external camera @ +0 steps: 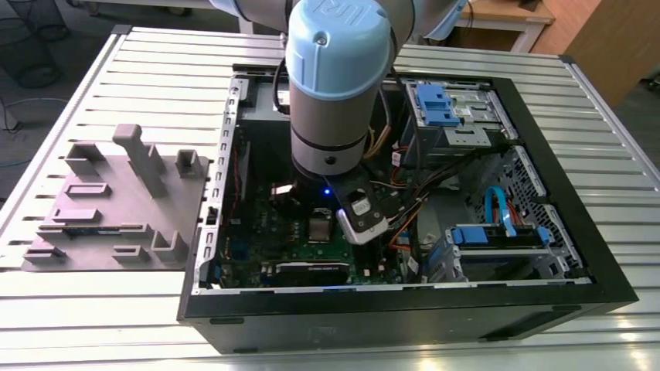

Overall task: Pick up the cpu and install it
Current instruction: 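Place the cpu into insertion slot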

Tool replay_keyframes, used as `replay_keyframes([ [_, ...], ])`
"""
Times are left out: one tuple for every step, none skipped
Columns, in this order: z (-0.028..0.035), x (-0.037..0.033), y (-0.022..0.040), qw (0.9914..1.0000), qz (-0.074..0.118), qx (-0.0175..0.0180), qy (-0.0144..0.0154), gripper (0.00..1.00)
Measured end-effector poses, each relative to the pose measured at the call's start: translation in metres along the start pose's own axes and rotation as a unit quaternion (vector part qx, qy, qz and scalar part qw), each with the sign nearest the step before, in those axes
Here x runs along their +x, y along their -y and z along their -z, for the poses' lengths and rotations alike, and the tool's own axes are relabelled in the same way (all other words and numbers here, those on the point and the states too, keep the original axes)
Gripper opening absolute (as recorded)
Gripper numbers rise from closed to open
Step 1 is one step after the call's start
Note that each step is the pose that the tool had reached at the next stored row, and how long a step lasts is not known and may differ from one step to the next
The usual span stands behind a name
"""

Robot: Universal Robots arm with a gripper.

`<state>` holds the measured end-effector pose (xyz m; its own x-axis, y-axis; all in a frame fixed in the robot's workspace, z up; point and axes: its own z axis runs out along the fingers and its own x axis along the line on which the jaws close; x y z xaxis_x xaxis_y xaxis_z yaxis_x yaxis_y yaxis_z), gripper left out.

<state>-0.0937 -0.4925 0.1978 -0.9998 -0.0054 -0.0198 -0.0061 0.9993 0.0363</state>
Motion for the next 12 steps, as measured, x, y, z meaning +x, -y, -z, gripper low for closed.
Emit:
replay_keyframes([
  [-0.0012,0.0000,0.0001,1.00000,0.000,0.0000,0.0000,0.47],
  [-0.0030,0.0000,0.0001,1.00000,0.000,0.0001,0.0000,0.47],
  [-0.0045,0.0001,0.0002,1.00000,0.000,0.0001,0.0000,0.47],
  [-0.0046,0.0001,0.0002,1.00000,0.000,0.0002,-0.0001,0.47],
  [-0.0047,0.0001,0.0002,1.00000,0.000,0.0002,0.0000,0.47],
  [-0.0046,0.0001,0.0002,1.00000,0.000,0.0002,-0.0001,0.47],
  [-0.0047,0.0001,0.0001,1.00000,0.000,0.0002,0.0000,0.47],
  [-0.0047,0.0001,0.0001,1.00000,0.000,0.0001,0.0000,0.47],
  [-0.0049,0.0001,0.0001,1.00000,0.000,0.0001,0.0000,0.47],
  [-0.0059,0.0001,0.0001,1.00000,0.000,0.0002,0.0000,0.47],
  [-0.0066,0.0001,0.0002,1.00000,0.000,0.0005,-0.0001,0.47],
  [-0.0071,0.0002,0.0002,1.00000,0.000,0.0007,-0.0002,0.47],
])
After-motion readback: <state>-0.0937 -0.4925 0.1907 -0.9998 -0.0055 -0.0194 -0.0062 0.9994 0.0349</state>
